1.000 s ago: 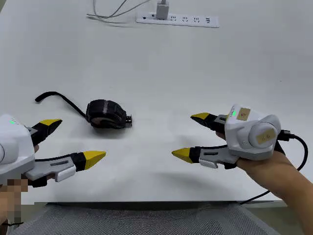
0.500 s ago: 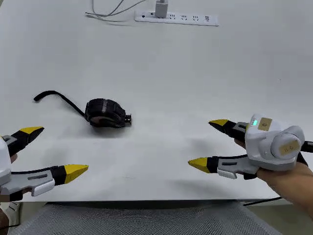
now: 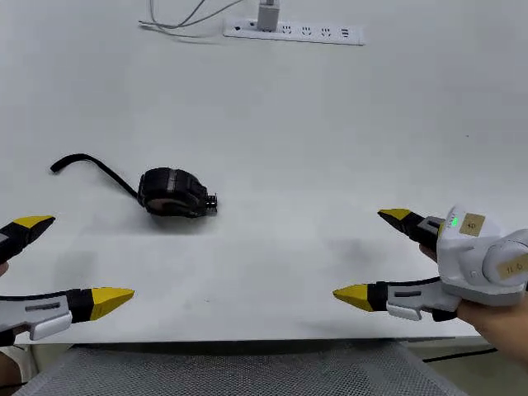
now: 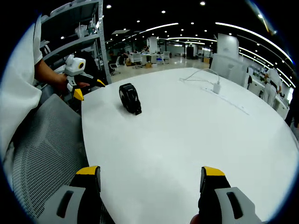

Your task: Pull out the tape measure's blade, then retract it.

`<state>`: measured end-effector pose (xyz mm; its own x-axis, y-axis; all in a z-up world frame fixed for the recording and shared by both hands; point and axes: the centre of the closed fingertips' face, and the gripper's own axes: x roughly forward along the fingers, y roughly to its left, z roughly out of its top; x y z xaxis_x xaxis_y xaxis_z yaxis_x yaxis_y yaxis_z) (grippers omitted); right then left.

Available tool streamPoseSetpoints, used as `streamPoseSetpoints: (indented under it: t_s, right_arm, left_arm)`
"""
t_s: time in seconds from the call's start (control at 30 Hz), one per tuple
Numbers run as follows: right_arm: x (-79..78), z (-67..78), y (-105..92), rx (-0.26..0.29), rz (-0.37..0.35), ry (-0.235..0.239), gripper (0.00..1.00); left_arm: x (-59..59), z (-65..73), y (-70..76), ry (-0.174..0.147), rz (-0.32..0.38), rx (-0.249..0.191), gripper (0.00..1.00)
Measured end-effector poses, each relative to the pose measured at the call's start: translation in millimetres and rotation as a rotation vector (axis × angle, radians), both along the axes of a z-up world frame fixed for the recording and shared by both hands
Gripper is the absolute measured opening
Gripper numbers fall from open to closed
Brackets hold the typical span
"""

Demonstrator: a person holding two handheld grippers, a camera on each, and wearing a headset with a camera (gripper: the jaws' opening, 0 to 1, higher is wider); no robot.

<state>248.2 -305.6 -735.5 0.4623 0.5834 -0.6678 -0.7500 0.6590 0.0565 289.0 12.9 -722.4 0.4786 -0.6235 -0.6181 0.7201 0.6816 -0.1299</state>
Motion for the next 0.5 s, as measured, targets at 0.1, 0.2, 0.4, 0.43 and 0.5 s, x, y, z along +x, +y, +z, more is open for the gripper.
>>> streamPoseSetpoints:
  t_s: [0.1,0.2,0.4,0.43,0.5]
  right_arm:
    - [-1.3,0.2,-3.5,-0.005,-0.002,0.002,0.89]
    - [-1.1,0.4,-6.2,-0.006,-0.008,-0.002,0.93]
    - [-2.1,-0.6,-9.8,-0.016,-0.012,0.002,0.95]
    - [-2.4,-0.7,-9.8,-0.016,-0.012,0.003,0.95]
    - [-2.6,-1.4,-10.5,-0.019,-0.013,0.005,0.96]
  left_arm:
    - [0.8,0.7,2.9,-0.012,-0.001,0.009,0.98]
    - [0.5,-0.2,6.6,-0.012,-0.001,0.011,0.99]
    - [-1.4,-1.9,10.8,-0.008,0.0,0.02,0.99]
    - [-1.6,-1.3,10.5,-0.01,-0.001,0.02,0.99]
    - [-1.4,-0.5,10.8,-0.012,-0.001,0.02,0.99]
